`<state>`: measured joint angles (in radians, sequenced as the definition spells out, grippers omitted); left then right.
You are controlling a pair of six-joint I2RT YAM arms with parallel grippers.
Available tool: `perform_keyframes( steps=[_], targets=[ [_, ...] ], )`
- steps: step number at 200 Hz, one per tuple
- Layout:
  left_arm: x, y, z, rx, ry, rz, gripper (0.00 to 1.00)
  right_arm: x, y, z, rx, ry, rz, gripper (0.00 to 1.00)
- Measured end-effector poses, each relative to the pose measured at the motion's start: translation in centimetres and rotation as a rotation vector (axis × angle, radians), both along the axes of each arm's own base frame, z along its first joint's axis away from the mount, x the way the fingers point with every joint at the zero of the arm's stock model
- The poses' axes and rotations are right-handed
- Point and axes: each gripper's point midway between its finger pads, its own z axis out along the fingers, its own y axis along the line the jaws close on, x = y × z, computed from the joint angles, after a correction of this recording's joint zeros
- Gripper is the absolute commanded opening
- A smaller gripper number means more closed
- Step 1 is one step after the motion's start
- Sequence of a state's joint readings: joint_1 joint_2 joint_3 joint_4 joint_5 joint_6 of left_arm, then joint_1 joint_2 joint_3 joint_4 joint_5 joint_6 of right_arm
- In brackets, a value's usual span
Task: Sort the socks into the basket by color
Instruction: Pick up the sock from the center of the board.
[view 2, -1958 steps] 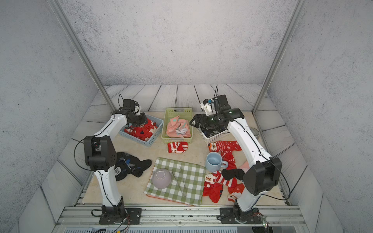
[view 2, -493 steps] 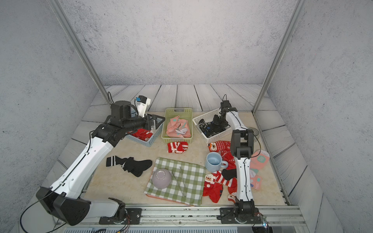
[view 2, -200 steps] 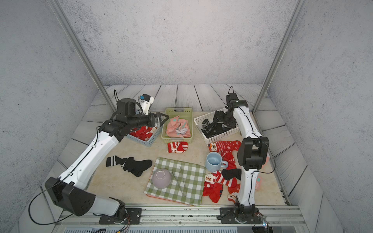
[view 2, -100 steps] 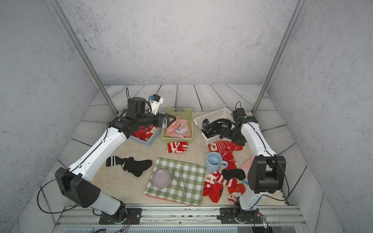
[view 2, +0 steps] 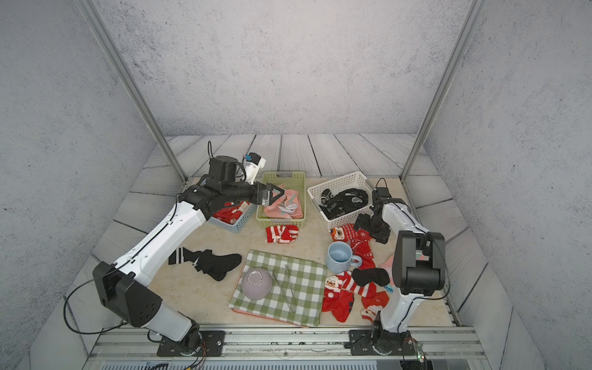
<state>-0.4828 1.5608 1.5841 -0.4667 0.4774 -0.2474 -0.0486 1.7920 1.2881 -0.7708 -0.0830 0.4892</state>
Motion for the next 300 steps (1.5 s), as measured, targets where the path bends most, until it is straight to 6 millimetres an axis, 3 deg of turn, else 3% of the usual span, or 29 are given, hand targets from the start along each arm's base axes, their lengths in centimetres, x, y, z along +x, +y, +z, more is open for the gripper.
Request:
perform_keyframes(
  steps=[36,75,118,147,166,201,229,279,300],
  targets=[
    [0.0,0.0,-0.1,0.007,-0.002,-0.002,1.0,1.6,-1.9,-1.9,-0.086,0.006,-0.053,0.95],
    [-0.2,0.3,-0.6,0.031,0.005,-0.001,1.0,4.1,-3.4,-2.7,-0.137,-0.033,-0.087,0.86],
    [-0.3,0.5,-1.0,0.051,0.009,-0.001,1.0,5.1,-4.6,-4.0,-0.147,-0.035,-0.119,0.76],
    [-0.3,0.5,-1.0,0.055,0.006,-0.003,1.0,5.2,-4.6,-4.3,-0.137,-0.037,-0.134,0.53],
    [-0.3,0.5,-1.0,0.055,0.005,-0.004,1.0,5.3,-4.4,-4.3,-0.129,-0.048,-0.13,0.25],
    [-0.3,0.5,-1.0,0.056,0.004,-0.005,1.0,4.7,-4.2,-4.0,-0.114,-0.052,-0.137,0.16],
    [-0.3,0.5,-1.0,0.055,0.003,-0.008,1.0,4.5,-3.8,-1.7,-0.097,-0.095,-0.135,0.09],
    [-0.4,0.2,-0.8,0.047,-0.004,-0.026,1.0,5.8,-2.5,6.7,-0.06,-0.283,-0.101,0.02],
    [-0.6,0.0,-0.6,0.04,-0.017,-0.045,1.0,5.9,-1.4,9.3,-0.039,-0.334,-0.07,0.0]
  ],
)
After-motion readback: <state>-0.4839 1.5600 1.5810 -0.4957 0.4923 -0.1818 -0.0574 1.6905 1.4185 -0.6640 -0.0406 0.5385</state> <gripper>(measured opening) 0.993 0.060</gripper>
